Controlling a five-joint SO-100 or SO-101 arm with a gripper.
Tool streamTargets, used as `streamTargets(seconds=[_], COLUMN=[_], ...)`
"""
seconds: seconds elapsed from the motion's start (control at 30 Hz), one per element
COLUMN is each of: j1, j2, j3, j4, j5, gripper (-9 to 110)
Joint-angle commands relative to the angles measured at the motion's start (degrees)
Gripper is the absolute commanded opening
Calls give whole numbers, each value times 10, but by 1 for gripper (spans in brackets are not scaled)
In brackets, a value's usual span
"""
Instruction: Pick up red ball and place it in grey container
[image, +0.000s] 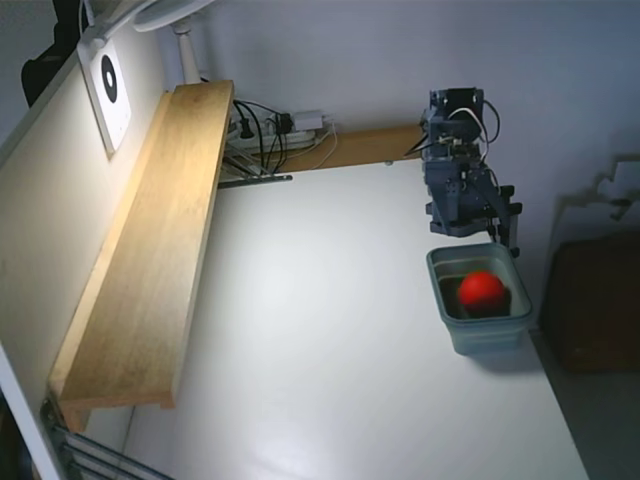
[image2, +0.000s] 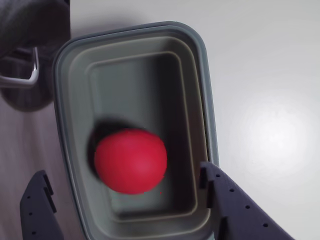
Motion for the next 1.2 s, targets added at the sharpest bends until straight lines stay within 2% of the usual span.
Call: streamTargets(seconds=[0.0, 0.5, 1.17], j1=[18, 159, 439], j2=[27, 100, 245], j3=[-4, 64, 198], j4=[5, 4, 4], j5=[2, 2, 2], gripper=[36, 30, 17])
